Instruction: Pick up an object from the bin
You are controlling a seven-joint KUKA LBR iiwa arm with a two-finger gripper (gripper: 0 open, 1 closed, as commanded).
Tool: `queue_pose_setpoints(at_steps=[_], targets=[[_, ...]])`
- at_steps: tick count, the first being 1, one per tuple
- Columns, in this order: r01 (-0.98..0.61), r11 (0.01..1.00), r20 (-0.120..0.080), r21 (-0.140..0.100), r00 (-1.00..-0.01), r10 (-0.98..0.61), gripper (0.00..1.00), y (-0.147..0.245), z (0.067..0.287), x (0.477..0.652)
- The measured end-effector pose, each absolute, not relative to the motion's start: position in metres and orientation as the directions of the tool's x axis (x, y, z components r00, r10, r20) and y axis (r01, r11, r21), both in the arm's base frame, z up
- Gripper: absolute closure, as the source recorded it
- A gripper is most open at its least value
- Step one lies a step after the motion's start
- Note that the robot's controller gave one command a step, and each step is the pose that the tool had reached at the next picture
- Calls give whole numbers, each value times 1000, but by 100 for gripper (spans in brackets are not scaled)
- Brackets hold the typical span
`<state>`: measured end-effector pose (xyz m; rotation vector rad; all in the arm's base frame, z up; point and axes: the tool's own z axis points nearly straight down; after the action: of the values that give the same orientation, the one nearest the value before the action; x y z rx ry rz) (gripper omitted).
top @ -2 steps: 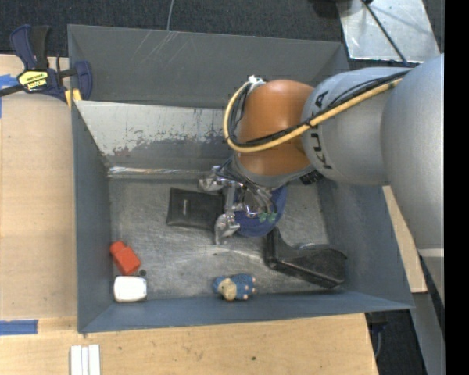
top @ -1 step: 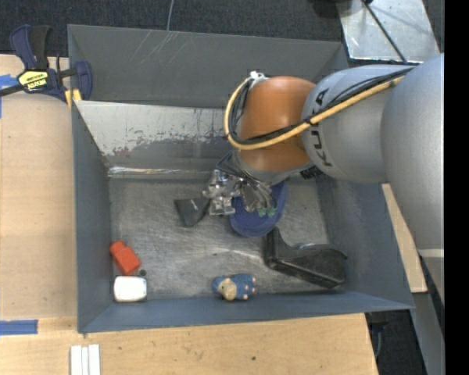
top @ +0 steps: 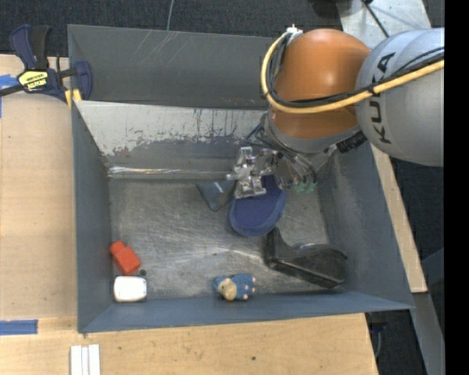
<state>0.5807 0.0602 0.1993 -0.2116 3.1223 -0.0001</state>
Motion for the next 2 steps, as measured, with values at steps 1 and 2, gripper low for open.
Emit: queue_pose_setpoints(at_steps=[1,2], targets=[[-176,984,-12,0,-984,-176,100,41,86,608],[-151,989,-11,-1,-988,-151,100,44,208,574]])
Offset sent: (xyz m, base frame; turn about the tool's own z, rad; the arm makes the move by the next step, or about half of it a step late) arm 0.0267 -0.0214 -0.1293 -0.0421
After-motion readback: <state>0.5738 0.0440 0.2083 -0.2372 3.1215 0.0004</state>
